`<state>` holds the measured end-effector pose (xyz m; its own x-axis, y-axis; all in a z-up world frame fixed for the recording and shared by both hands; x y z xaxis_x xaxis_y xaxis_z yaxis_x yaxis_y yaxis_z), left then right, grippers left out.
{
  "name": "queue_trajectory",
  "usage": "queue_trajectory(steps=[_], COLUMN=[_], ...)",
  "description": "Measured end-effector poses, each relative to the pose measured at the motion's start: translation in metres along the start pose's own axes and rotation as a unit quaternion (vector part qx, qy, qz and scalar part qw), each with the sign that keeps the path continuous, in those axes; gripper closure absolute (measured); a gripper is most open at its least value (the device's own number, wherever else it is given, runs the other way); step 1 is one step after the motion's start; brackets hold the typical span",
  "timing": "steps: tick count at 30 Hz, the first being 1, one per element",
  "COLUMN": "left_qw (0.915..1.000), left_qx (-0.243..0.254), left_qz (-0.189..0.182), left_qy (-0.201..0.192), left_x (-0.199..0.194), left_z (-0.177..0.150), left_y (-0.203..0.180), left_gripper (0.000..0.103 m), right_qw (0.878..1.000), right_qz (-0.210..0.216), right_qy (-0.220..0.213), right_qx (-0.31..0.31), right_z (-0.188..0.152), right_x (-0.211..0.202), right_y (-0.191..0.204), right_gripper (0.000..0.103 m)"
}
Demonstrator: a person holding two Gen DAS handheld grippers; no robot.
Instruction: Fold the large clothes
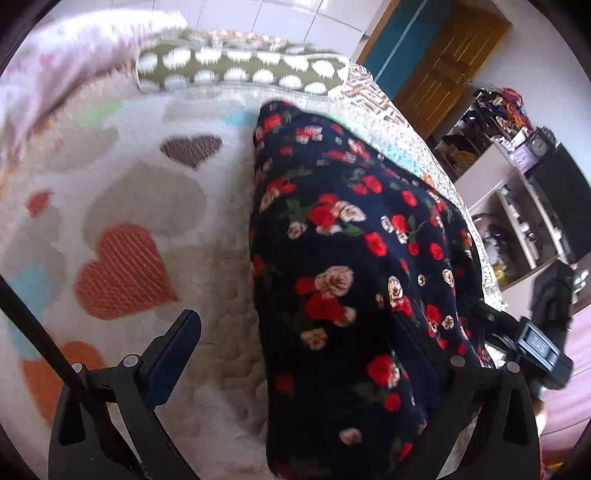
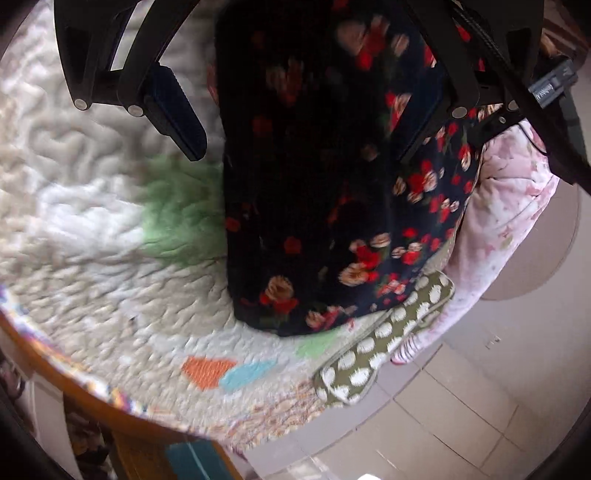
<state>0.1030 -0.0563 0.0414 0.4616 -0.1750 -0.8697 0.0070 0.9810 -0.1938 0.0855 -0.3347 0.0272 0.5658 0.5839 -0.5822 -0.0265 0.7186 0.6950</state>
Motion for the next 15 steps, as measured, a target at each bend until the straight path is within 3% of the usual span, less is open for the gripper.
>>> queue_trajectory(steps=[3, 6, 7, 8, 9, 10, 13, 15], left_qw=[0.999, 0.9914, 0.9867, 0.9809, 0.9781, 0.977, 0.987, 0.9863], left_qx=[-0.017, -0.054, -0.075, -0.096, -0.101, -0.085, -0.049, -0.061], left_qz=[-0.042, -0.118, -0.139, -0.159, -0.174, -0.191, -0.152, -0.153], left_qy=[-0.005, 0.017, 0.038, 0.057, 0.052, 0.042, 0.017, 0.012], left_x=[0.008, 0.026, 0.033, 0.038, 0.037, 0.032, 0.009, 0.0], left_z=[-0.006, -0.011, -0.013, -0.014, -0.014, -0.012, -0.007, -0.003], left_y=[0.007, 0.021, 0.025, 0.027, 0.025, 0.018, 0.008, 0.015], left_gripper=[0.0, 0.0, 0.0, 0.001, 0.017, 0.04, 0.046, 0.046], right_qw=[1.0, 0.999, 0.999, 0.998, 0.996, 0.996, 0.998, 0.996], right_qz=[0.025, 0.034, 0.038, 0.053, 0.078, 0.079, 0.058, 0.09], right_qy=[-0.009, -0.018, -0.017, -0.013, -0.004, -0.005, -0.006, -0.015], right_qx=[0.016, 0.019, 0.019, 0.023, 0.034, 0.041, 0.001, -0.002], right_z=[0.004, 0.004, 0.003, 0.004, 0.005, 0.005, 0.005, 0.009], right_x=[0.009, 0.013, 0.014, 0.017, 0.02, 0.02, 0.02, 0.014], right_y=[-0.007, -0.007, -0.005, -0.002, 0.001, 0.006, 0.035, 0.051], right_gripper=[0.001, 0.002, 0.008, 0.031, 0.043, 0.045, 0.052, 0.055])
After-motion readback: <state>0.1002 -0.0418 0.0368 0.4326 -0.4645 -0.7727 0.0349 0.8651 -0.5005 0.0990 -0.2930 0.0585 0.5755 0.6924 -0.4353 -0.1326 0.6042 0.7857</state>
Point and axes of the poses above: each gripper's, at about its wrist camera, not at the fingertips, and x roughly the way its jaws point, y to its left, z to its top, the point moved 3 cm from there along x, roughly the way its jaws point, and after that the axes turned 12 degrees about z, right-handed, at the moved point
